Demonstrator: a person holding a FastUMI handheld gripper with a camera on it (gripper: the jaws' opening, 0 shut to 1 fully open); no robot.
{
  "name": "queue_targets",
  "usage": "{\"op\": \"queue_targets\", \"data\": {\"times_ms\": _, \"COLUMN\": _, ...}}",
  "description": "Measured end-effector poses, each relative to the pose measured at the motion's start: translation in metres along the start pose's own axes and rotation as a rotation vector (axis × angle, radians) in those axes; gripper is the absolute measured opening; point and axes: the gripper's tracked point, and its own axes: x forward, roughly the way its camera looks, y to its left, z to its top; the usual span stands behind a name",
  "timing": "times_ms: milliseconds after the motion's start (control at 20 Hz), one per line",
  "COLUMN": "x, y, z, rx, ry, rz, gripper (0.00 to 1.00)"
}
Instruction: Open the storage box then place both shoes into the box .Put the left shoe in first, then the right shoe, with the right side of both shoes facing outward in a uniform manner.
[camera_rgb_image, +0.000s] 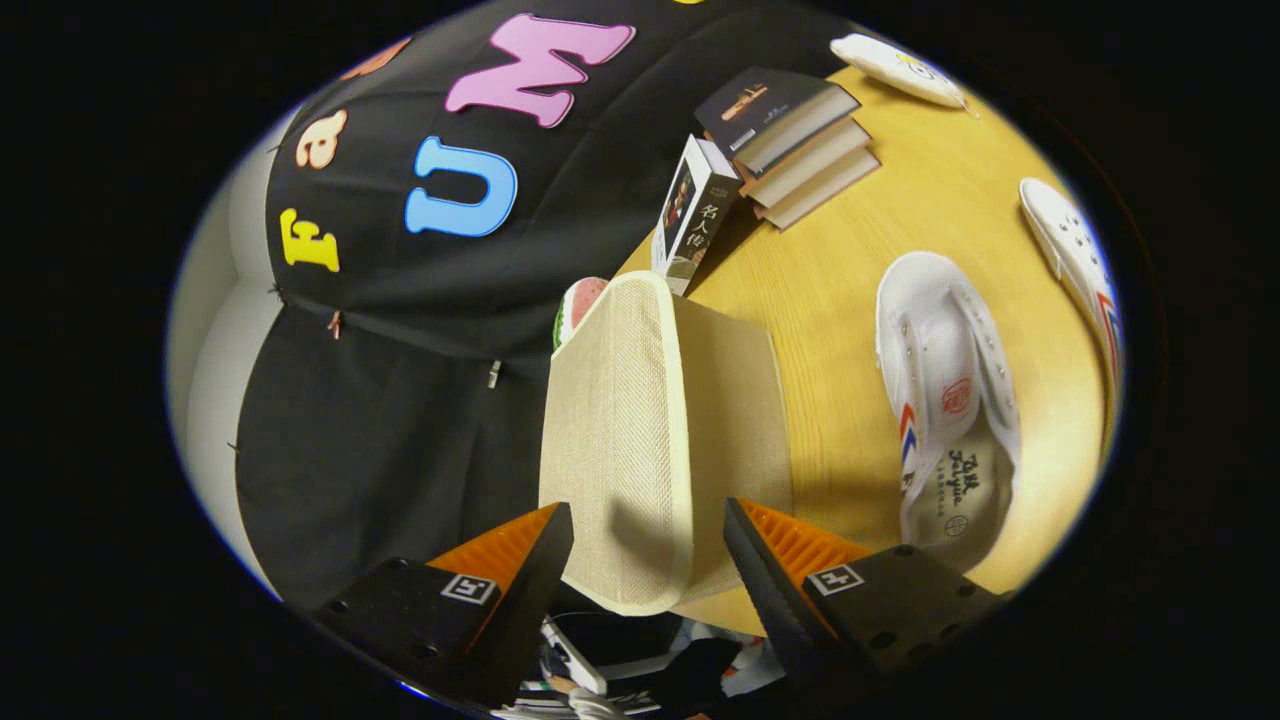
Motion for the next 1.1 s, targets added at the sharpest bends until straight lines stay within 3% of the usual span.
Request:
{"op": "queue_targets", "data": {"times_ms": 150, "x": 0.016, "y": -0.005, "z": -0.006, "rx": 0.039, "ry": 0.066, "rz": 0.005, "gripper": 0.95}}
{"op": "queue_targets", "data": {"times_ms": 500, "x": 0.019, "y": 0.008, "z": -0.011, "rx": 0.145, "ry": 0.155, "rz": 0.026, "gripper": 0.38}}
{"op": "queue_targets", "data": {"times_ms": 600, "x": 0.024, "y": 0.009, "z": -0.011, "rx": 0.140, "ry": 0.146, "rz": 0.011, "gripper": 0.15}}
{"op": "queue_targets", "data": {"times_ms": 750, "x": 0.020, "y": 0.011, "z": -0.015, "rx": 0.072, "ry": 0.149, "rz": -0.004, "gripper": 0.07}}
{"op": "queue_targets", "data": {"times_ms": 1100, "x": 0.001, "y": 0.091, "z": -0.010, "rx": 0.074, "ry": 0.138, "rz": 0.076, "gripper": 0.05}}
